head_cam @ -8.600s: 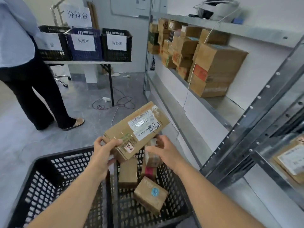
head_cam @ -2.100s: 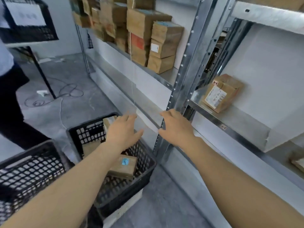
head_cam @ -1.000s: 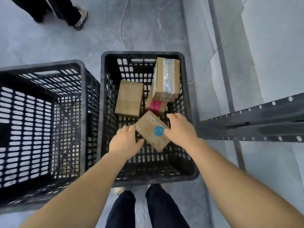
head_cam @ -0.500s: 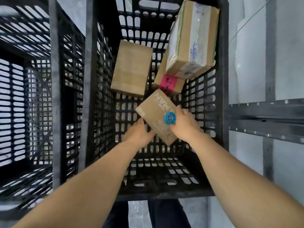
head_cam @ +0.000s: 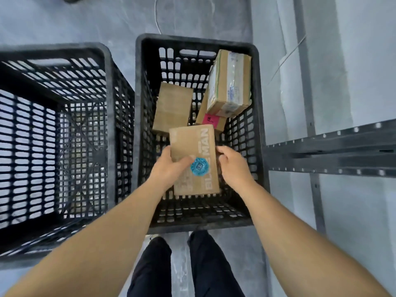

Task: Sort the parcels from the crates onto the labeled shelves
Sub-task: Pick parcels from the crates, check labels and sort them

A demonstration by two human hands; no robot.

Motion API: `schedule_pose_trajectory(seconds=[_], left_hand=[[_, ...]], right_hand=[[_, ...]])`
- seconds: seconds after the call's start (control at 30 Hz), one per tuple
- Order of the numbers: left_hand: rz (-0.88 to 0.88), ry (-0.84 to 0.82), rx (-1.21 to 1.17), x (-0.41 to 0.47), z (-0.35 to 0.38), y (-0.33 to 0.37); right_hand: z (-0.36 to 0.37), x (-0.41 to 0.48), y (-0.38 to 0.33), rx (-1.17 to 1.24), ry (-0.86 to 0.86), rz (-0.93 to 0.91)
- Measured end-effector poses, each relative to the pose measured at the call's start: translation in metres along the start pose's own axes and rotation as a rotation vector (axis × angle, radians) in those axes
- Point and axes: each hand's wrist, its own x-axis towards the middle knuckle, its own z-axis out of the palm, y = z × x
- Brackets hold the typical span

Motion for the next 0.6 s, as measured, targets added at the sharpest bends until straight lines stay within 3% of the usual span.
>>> schedule_pose_trajectory(seconds=[0.13, 0.33, 0.6], left_hand=[[0.056, 0.008, -0.094, -0.043, -0.020, 0.022], [0.166, -0.016, -0.108, -0.095, -0.055, 0.059], [0.275, 0.075, 0.052, -0.146, -0.076, 0.116]], right_hand=[[-0.021, -0.032, -0.026, 0.218, 0.046, -0.050], [-0.050, -0.086, -0.065, 0.584, -0.087, -0.008], [-0.076, -0.117, -0.119, 0.535, 0.001, -0.181]])
